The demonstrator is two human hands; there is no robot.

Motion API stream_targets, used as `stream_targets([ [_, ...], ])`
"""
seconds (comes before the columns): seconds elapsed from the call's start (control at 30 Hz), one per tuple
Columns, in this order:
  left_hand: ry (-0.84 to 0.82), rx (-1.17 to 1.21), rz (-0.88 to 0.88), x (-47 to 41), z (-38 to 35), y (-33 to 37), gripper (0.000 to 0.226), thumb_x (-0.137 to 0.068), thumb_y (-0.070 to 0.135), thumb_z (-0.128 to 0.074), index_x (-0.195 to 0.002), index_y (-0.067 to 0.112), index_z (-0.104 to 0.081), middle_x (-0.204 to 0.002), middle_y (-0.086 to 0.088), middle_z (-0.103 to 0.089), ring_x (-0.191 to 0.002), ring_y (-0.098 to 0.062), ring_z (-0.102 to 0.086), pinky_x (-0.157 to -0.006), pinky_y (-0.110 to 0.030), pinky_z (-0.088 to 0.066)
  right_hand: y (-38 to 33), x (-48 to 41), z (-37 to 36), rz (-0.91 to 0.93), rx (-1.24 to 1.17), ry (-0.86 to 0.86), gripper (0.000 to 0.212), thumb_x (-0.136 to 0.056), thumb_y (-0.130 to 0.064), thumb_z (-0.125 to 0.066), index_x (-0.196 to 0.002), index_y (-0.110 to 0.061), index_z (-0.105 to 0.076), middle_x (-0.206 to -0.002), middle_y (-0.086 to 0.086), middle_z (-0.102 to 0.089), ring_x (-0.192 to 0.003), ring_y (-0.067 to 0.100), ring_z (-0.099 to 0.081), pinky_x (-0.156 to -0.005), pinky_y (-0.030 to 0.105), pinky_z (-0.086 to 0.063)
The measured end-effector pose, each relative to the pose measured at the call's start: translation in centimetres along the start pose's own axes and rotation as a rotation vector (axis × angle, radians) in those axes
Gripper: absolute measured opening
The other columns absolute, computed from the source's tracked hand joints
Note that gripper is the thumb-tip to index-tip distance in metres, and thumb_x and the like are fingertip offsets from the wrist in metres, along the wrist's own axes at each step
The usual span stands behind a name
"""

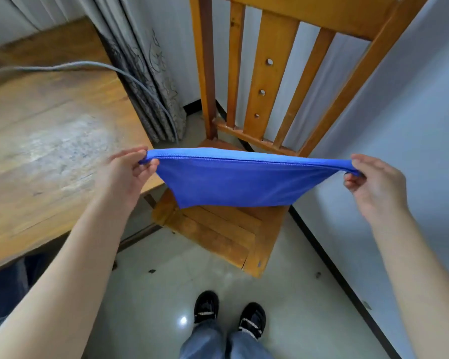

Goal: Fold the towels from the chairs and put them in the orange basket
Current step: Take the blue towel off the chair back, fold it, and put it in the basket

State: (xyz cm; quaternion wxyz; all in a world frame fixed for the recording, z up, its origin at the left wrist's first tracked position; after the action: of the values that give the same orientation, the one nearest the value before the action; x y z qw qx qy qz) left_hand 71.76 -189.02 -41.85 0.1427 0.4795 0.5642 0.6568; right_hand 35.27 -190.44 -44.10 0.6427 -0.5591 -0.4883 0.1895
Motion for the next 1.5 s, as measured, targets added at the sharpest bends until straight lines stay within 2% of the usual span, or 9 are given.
stream_targets([
  [0.17,-0.037,-0.009,-0.024,-0.5,-1.0,3.2,0.020,-0.094,0.000,-0.044,-0.083,0.007,-0.059,-0.075,-0.009,-0.061,-0.047,-0.006,-0.063,-0.057,-0.011,-0.053,-2.2,-0.4,-1.6,0.074,-0.001,0.022,0.017,-0.085,0.000,-0.057,-0.074,-0.012,-0.062,-0.042,-0.008,-0.060,-0.036,0.006,-0.051,-0.046,0.014,-0.044],
  [0.47,-0.058,-0.013,-0.033,-1.8,-1.1,4.7,0.017,-0.093,0.003,-0.045,-0.084,0.008,-0.057,-0.076,-0.007,-0.058,-0.047,-0.005,-0.063,-0.054,-0.010,-0.051,-2.9,-0.3,-2.5,0.242,-0.023,-0.012,0.020,-0.087,-0.001,-0.057,-0.075,-0.015,-0.064,-0.047,-0.010,-0.063,-0.041,0.005,-0.054,-0.053,0.014,-0.046],
  [0.57,-0.087,-0.014,0.014,-0.7,0.5,4.0,0.017,-0.093,0.003,-0.044,-0.084,0.008,-0.057,-0.059,-0.002,-0.065,-0.046,-0.005,-0.063,-0.052,-0.008,-0.050,-2.3,1.6,-1.3,0.242,-0.043,-0.050,0.028,-0.083,-0.002,-0.062,-0.061,-0.016,-0.071,-0.052,-0.009,-0.065,-0.043,0.006,-0.055,-0.052,0.015,-0.046],
  [0.63,-0.077,-0.046,0.114,-0.2,2.2,2.5,0.016,-0.092,0.002,-0.042,-0.084,0.004,-0.056,-0.047,0.002,-0.063,-0.041,-0.005,-0.061,-0.048,-0.008,-0.049,-0.8,3.0,-0.2,0.170,-0.037,-0.083,0.020,-0.070,-0.012,-0.071,-0.052,-0.020,-0.072,-0.053,-0.009,-0.065,-0.045,0.005,-0.057,-0.049,0.014,-0.046],
  [0.8,-0.057,-0.207,0.400,1.1,6.3,-2.3,0.017,-0.091,-0.003,-0.043,-0.081,-0.002,-0.056,-0.047,-0.009,-0.064,-0.037,-0.010,-0.060,-0.041,-0.013,-0.050,4.7,5.0,3.6,-0.127,0.053,-0.049,0.053,-0.087,0.010,-0.048,-0.046,-0.015,-0.070,-0.046,-0.005,-0.063,-0.038,0.004,-0.053,-0.041,0.012,-0.043],
  [1.1,0.004,-0.281,0.677,0.4,10.4,-9.3,0.021,-0.091,-0.004,-0.039,-0.088,-0.005,-0.059,-0.063,-0.020,-0.067,-0.046,-0.019,-0.067,-0.042,-0.021,-0.055,12.2,5.1,6.1,-0.711,0.157,-0.011,0.022,-0.089,0.005,-0.040,-0.084,-0.004,-0.060,-0.066,0.009,-0.049,-0.029,0.008,-0.046,-0.034,0.011,-0.039],
  [1.2,-0.076,-0.276,0.673,-0.4,10.3,-10.8,0.029,-0.088,-0.014,-0.032,-0.095,-0.002,-0.057,-0.083,-0.020,-0.070,-0.060,-0.018,-0.071,-0.054,-0.021,-0.058,13.3,4.3,5.2,-0.758,0.019,0.058,0.024,-0.084,0.009,-0.033,-0.087,0.003,-0.056,-0.068,0.011,-0.056,-0.032,0.010,-0.053,-0.037,0.013,-0.045],
  [1.33,-0.101,-0.456,0.511,-1.5,10.2,-12.8,0.018,-0.083,-0.010,-0.058,-0.097,0.001,-0.060,-0.084,-0.014,-0.068,-0.068,-0.015,-0.066,-0.057,-0.015,-0.055,15.0,3.0,4.3,-0.627,0.094,0.022,0.056,-0.067,0.025,-0.023,-0.112,0.008,-0.052,-0.083,0.018,-0.053,-0.056,0.021,-0.058,-0.045,0.013,-0.051],
  [1.5,-0.009,-0.603,0.321,-5.2,9.4,-16.0,0.022,-0.089,0.003,-0.058,-0.109,-0.007,-0.060,-0.073,-0.010,-0.067,-0.059,-0.013,-0.067,-0.053,-0.015,-0.055,18.9,0.7,3.7,-0.412,0.430,-0.021,0.023,-0.088,0.009,-0.049,-0.109,0.003,-0.057,-0.073,0.012,-0.056,-0.058,0.017,-0.054,-0.052,0.015,-0.051],
])
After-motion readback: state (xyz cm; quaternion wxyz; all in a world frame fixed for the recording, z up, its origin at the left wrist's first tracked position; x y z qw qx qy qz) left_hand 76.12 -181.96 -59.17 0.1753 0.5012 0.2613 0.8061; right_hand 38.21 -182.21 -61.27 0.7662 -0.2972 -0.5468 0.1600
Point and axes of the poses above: each hand's wrist, its own x-axis away from the middle knuckle, its own z-axis out of the back of the hand, y = z × x, the point moved 2 cm from there along -x, towards the middle knuckle
